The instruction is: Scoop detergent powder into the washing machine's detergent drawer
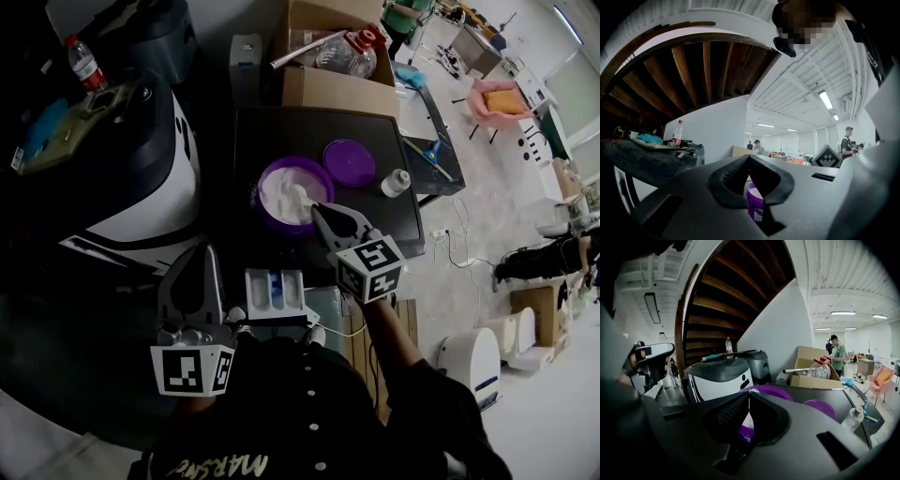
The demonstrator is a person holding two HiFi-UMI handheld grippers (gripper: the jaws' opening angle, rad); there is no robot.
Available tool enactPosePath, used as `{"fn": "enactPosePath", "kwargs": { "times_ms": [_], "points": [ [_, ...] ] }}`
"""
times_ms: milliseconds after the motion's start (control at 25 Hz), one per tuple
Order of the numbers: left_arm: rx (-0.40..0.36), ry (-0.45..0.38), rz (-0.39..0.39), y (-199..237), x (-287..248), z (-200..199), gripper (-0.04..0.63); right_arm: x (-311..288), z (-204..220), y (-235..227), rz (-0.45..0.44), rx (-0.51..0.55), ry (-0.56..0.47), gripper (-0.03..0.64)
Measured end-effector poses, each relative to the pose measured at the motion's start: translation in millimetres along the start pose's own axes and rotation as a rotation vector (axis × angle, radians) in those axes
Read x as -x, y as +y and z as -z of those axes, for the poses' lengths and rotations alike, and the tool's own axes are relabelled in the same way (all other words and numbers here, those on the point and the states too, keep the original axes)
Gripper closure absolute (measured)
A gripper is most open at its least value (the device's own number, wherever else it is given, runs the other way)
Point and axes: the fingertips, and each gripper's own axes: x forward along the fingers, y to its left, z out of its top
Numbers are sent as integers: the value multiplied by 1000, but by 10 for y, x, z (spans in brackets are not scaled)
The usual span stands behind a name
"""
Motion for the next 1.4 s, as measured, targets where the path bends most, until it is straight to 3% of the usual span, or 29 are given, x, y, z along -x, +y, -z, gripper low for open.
{"fn": "enactPosePath", "kwargs": {
  "times_ms": [240, 320, 360, 600, 720, 880, 1120, 1400],
  "points": [
    [2, 16, -2, 68, -40, 45, 581, -104, 204, -108, 53, -6, 105, 573],
    [3, 17, -6, 90, -45, 46, 581, -122, 254, -96, 39, -16, 132, 416],
    [4, 18, -8, 95, -47, 49, 581, -123, 265, -89, 36, -15, 139, 400],
    [2, 15, -1, 45, -73, 41, 581, -26, 220, -100, 50, 1, 125, 400],
    [-2, 11, 1, 19, -73, 24, 581, 100, 88, -94, 49, -10, 57, 406],
    [-13, 2, 0, -10, -78, -9, 581, 436, -278, -94, 100, 19, -92, 565],
    [-30, -33, -1, -56, -112, -163, 581, 1023, -763, -166, 164, 59, -314, 584],
    [-56, -84, 0, -58, -173, -382, 581, 1563, -958, -411, 286, 64, -412, 584]
  ]
}}
